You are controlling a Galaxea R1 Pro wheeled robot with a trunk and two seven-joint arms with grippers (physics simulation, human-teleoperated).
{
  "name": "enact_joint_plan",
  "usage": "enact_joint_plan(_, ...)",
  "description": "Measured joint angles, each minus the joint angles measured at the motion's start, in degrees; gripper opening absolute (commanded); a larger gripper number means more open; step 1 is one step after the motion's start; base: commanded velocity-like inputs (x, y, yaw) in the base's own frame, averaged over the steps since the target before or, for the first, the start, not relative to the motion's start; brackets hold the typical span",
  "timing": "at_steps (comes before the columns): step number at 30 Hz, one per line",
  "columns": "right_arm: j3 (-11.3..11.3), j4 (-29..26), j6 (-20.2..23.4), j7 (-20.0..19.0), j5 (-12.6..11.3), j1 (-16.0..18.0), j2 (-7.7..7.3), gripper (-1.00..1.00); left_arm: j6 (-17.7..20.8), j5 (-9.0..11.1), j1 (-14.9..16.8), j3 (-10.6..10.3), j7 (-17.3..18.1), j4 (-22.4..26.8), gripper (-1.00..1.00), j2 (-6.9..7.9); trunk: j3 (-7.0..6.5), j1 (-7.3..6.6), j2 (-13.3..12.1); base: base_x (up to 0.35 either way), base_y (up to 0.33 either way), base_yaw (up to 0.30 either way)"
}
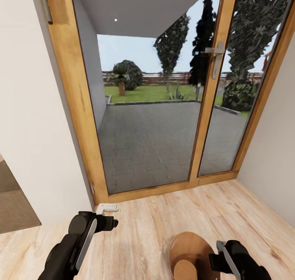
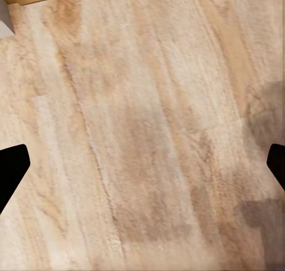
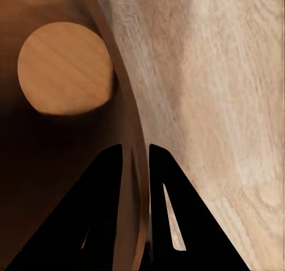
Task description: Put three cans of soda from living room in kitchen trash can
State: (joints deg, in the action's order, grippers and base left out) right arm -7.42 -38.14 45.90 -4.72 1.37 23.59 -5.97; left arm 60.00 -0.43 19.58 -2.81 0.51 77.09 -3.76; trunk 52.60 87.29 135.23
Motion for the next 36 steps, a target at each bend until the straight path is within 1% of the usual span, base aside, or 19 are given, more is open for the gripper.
enact_joint_plan(2,0.0,-1.3,0.0,0.0,0.5,0.0,-0.02,-1.00,0.0,0.0,0.0,0.0,0.0,0.0,1.00,-0.01,-0.37,-0.44,-0.8,0.000,0.000,0.000)
enact_joint_plan(6,0.0,-2.7,0.0,-0.1,0.1,0.0,-0.02,-1.00,0.0,-0.1,0.0,0.0,0.0,-0.1,1.00,-0.02,-1.08,-1.32,-2.4,0.000,0.000,0.000)
enact_joint_plan(10,0.0,-3.9,0.0,-0.1,0.4,0.0,-0.02,-1.00,0.0,-0.1,0.0,0.0,0.0,-0.4,1.00,-0.02,-1.80,-2.20,-4.0,0.000,0.000,0.000)
enact_joint_plan(14,-0.1,-6.8,0.0,-0.1,0.2,0.0,-0.10,-1.00,0.0,-0.1,0.0,-0.1,0.0,-0.7,1.00,-0.07,-2.56,-3.08,-5.6,0.000,0.000,-0.014)
enact_joint_plan(18,0.2,-7.6,0.0,0.1,0.2,0.0,-0.03,-1.00,0.0,-0.1,0.0,-0.1,0.0,-1.5,1.00,-0.12,-3.44,-3.95,-7.2,0.000,0.000,-0.062)
enact_joint_plan(20,0.6,-7.8,0.0,0.1,0.2,-0.1,-0.01,-1.00,0.0,-0.1,0.1,-0.2,0.0,-2.6,1.00,-0.16,-3.93,-4.39,-8.0,0.000,0.000,-0.084)
enact_joint_plan(21,1.2,-7.8,-0.2,0.2,0.3,-0.1,-0.01,-1.00,0.0,-0.1,0.1,-0.3,0.0,-3.1,1.00,-0.17,-4.18,-4.61,-8.4,0.000,0.000,-0.090)
enact_joint_plan(23,2.2,-7.8,-1.3,0.2,0.1,-0.1,-0.02,-1.00,0.0,-0.1,0.1,-0.3,-0.1,-3.7,1.00,-0.19,-4.69,-5.05,-9.2,0.000,0.000,-0.091)
enact_joint_plan(24,2.9,-7.7,-2.9,0.2,0.1,-0.2,0.02,-1.00,0.0,-0.1,0.1,-0.6,-0.1,-3.9,1.00,-0.21,-4.94,-5.27,-9.6,0.000,0.000,-0.091)
enact_joint_plan(26,3.3,-7.8,-4.0,0.2,-0.1,-0.2,0.04,-1.00,0.0,-0.1,0.1,-0.9,-0.1,-4.1,1.00,-0.21,-5.48,-5.71,-10.4,0.000,0.000,-0.067)
enact_joint_plan(29,3.5,-7.7,-4.8,0.2,0.1,-0.3,0.06,-1.00,0.0,-0.1,0.2,-1.1,-0.1,-4.2,1.00,-0.20,-6.28,-6.37,-11.6,0.000,0.000,-0.031)
enact_joint_plan(36,3.7,-7.7,-5.2,0.3,0.0,-0.4,0.14,-1.00,0.0,-0.1,0.2,-1.2,-0.1,-4.2,1.00,-0.20,-8.11,-7.91,-14.4,0.000,0.000,-0.007)
